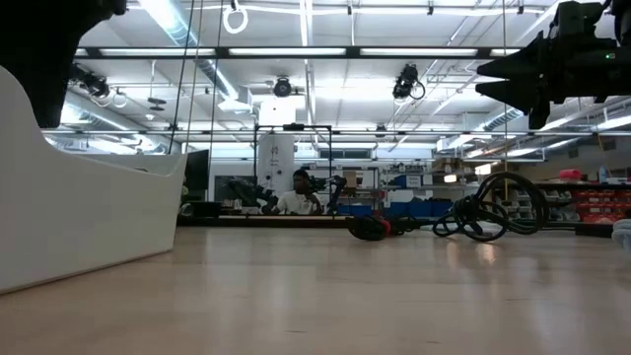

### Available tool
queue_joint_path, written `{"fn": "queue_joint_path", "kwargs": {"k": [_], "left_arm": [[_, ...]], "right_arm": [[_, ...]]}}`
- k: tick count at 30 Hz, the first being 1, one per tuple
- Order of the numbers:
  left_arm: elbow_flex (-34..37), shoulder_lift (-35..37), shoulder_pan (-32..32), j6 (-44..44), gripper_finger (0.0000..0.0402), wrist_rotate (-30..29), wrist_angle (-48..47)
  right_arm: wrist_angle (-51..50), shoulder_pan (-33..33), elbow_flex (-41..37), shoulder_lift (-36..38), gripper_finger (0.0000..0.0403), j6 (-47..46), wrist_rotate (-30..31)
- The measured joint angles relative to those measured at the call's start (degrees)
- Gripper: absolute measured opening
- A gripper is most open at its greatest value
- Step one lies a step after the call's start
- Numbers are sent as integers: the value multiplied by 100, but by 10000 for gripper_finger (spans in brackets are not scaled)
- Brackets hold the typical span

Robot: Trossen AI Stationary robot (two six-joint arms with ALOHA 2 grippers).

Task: Pick and place USB-C Cables
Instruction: Put the left black charger cable into the white bin

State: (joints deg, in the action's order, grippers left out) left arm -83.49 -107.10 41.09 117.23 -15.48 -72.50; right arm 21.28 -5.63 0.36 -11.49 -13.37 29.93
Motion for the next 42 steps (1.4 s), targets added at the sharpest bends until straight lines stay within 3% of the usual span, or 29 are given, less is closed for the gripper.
{"fn": "queue_joint_path", "kwargs": {"k": [12, 23, 31, 36, 42], "left_arm": [[-523, 1, -727, -1504, 222, -571, -49], [-532, 1, -1785, -3737, 192, -592, 2241], [-537, -354, -2620, -5206, 189, -839, 2887], [-537, -761, -3131, -6318, 189, -828, 3962], [-537, -1028, -3715, -6894, 193, -544, 4403]], "right_arm": [[2, 0, 0, 0, 176, -2, 0], [4, -1, 0, -1, 176, 0, -1], [16, -2, 1, -1, 176, -1, 0], [35, 0, 2, -13, 176, 0, 0], [59, 0, 2, -13, 176, -1, 0]]}}
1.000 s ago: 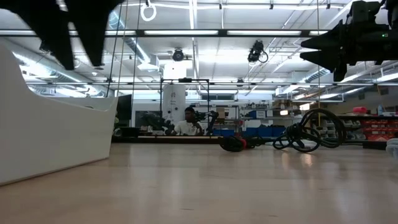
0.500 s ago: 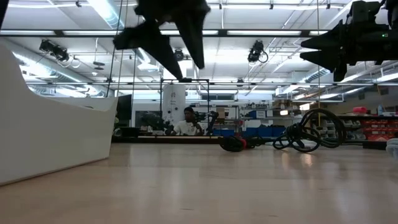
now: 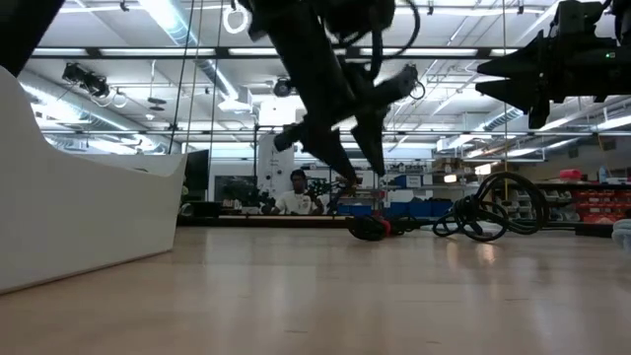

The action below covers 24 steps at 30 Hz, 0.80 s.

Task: Pick and place USB-C Cables
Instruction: Put the left black charger cable into the white bin

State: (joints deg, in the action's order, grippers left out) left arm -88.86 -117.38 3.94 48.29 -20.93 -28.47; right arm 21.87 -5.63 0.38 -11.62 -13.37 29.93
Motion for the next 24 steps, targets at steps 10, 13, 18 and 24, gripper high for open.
{"fn": "queue_joint_path", "kwargs": {"k": [10, 13, 18, 24], "left_arm": [[4, -318, -425, -291, 271, 500, 304], [4, -433, -470, -289, 282, 663, 315], [8, -621, -497, -258, 278, 663, 310], [11, -647, -511, -285, 248, 719, 225]], "right_arm": [[34, 0, 0, 0, 176, 0, -3], [54, 0, 0, -7, 176, 1, -2], [69, -2, 0, -9, 176, 0, -2], [183, -2, 2, -55, 176, 1, -2]]}}
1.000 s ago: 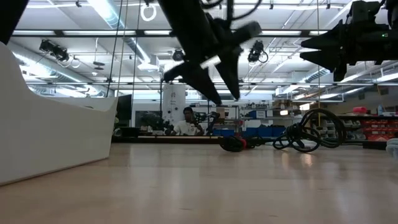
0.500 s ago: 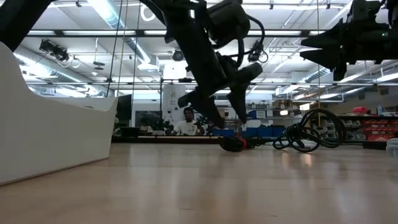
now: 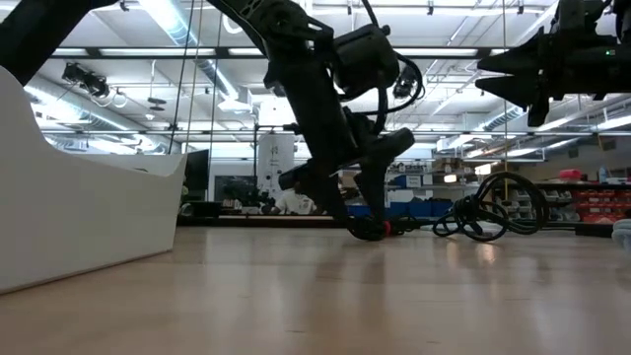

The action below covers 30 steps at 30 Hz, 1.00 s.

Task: Pick and place USB-C Cables
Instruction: Put the left black charger cable into the white bin

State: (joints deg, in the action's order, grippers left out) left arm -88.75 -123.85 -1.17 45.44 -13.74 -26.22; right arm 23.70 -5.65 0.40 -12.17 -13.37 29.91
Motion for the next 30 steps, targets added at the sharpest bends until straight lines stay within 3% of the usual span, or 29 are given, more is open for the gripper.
{"fn": "queue_joint_path", "kwargs": {"k": [9, 19, 24, 30], "left_arm": [[-7, -82, -25, -24, 147, 474, -51], [-11, -105, 28, -271, 23, 264, -131], [-273, 49, 135, -285, 23, 195, -438], [-1254, 129, 501, -260, 29, -320, -1865]], "right_arm": [[20, 2, 0, -22, 176, 0, 0], [22, 0, 0, -22, 176, 0, 0], [30, 0, -2, -22, 176, -1, -2], [64, 0, -2, -24, 176, 0, 1]]}}
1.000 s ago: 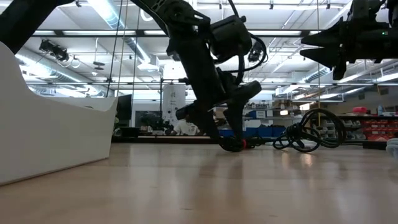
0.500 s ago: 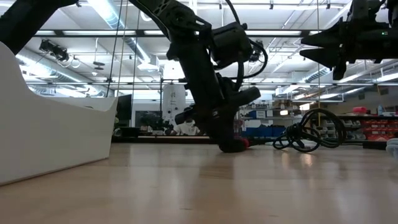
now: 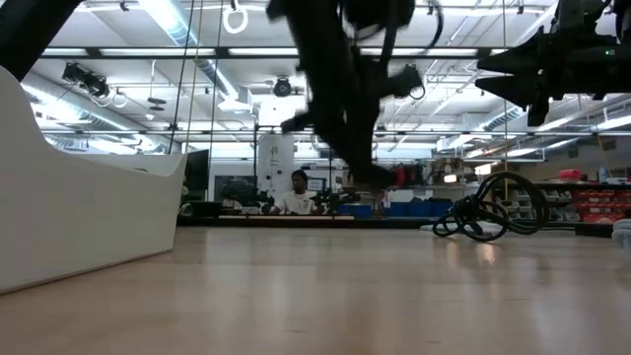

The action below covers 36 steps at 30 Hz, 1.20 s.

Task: Pick and place USB-C Cables
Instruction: Put the left black charger cable into the white bin

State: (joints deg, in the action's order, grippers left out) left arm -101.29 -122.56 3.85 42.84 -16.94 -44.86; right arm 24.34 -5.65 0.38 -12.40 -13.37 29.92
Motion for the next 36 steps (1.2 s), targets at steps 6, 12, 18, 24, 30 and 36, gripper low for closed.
{"fn": "queue_joint_path", "kwargs": {"k": [6, 12, 18, 24, 30, 36], "left_arm": [[-1093, 13, 633, 387, 26, -719, -1483], [-1309, 22, 1464, 1520, 32, -1051, -2342], [-1309, 22, 2234, 3099, 29, -802, -2983], [-1309, 33, 2892, 4584, 31, -312, -3652], [-1309, 33, 3387, 5653, 32, -29, -3977], [-1309, 50, 3742, 6354, 29, 514, -4161]], "right_arm": [[24, 2, 0, 2, 176, -2, 1], [26, 0, 0, 2, 176, 0, -1], [45, 0, 0, 2, 176, -2, 1], [45, 0, 0, 2, 176, 0, -1], [43, 0, 0, 2, 176, 0, -1], [43, 2, 0, 2, 176, -1, -1]]}}
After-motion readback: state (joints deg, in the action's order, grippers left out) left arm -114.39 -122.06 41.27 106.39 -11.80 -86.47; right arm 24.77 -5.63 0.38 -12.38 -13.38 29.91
